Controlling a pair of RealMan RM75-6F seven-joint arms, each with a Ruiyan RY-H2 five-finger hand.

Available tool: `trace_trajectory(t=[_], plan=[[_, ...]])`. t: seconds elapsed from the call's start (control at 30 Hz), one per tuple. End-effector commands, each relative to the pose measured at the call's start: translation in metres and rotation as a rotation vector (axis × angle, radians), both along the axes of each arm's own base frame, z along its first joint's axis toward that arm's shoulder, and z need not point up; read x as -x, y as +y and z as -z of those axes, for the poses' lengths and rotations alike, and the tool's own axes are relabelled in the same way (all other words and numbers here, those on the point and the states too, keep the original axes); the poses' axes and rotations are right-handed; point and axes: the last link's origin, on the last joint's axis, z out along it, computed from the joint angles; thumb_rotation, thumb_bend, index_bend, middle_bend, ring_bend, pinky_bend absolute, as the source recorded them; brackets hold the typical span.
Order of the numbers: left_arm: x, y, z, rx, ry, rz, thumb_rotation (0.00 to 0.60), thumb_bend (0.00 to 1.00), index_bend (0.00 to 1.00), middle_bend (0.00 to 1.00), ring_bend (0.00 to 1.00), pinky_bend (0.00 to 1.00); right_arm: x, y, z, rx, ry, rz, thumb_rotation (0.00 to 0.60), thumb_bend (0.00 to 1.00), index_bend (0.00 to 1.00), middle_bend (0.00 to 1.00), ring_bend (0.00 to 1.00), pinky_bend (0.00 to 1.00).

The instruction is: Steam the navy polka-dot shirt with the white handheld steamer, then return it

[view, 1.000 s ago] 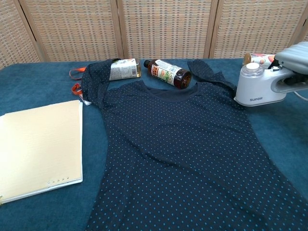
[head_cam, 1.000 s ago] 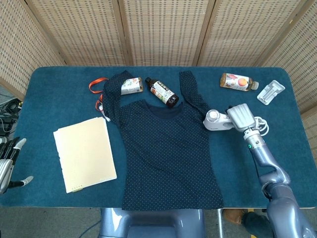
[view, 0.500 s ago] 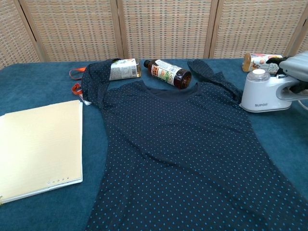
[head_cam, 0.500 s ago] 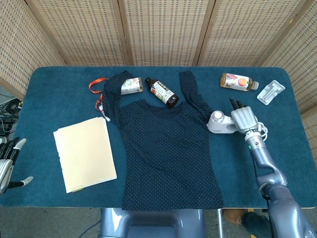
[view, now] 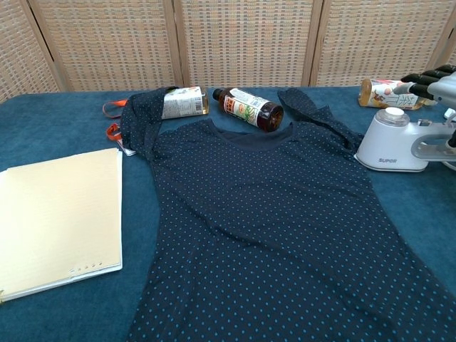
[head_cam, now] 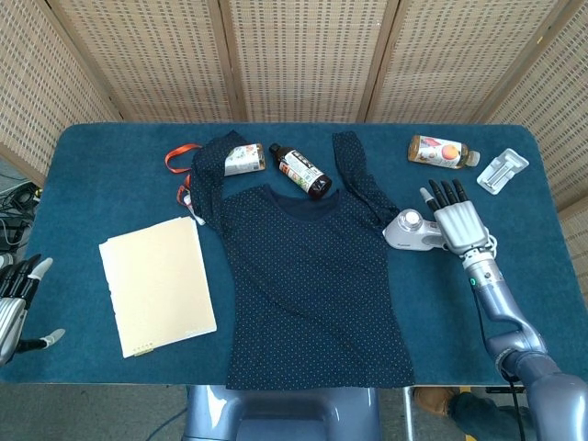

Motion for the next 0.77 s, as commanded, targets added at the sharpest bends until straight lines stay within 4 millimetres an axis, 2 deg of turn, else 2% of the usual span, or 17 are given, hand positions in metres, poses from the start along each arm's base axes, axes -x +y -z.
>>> trace_trajectory(t=[0.03,0.17,0.4,0.6,0.77], plan=[[-0.002,-0.004,-0.002,-0.004,-0.009,0.012,0.6,0.0,0.0,0.0,0.0,0.0,0.007,0.013,-0.01,0.004,0.008,0.018,0.6,0.0,0.0,0.0,0.0,0.0],[-0.003,-0.008,-0.006,-0.011,-0.018,0.026,0.6,0.0,0.0,0.0,0.0,0.0,0.002,0.035,-0.022,-0.009,-0.035,-0.008,0.6,0.0,0.0,0.0,0.0,0.0],[-0.009,-0.018,-0.015,-0.03,-0.035,0.07,0.6,0.0,0.0,0.0,0.0,0.0,-0.015,0.098,-0.058,-0.034,-0.121,-0.029,0.6,0.0,0.0,0.0,0.0,0.0],[-0.012,-0.026,-0.021,-0.068,-0.018,0.094,0.6,0.0,0.0,0.0,0.0,0.0,-0.025,0.133,-0.087,0.026,-0.189,-0.051,0.6,0.0,0.0,0.0,0.0,0.0],[-0.013,-0.03,-0.021,-0.079,-0.002,0.104,0.6,0.0,0.0,0.0,0.0,0.0,-0.029,0.16,-0.101,0.109,-0.299,-0.035,0.6,0.0,0.0,0.0,0.0,0.0]])
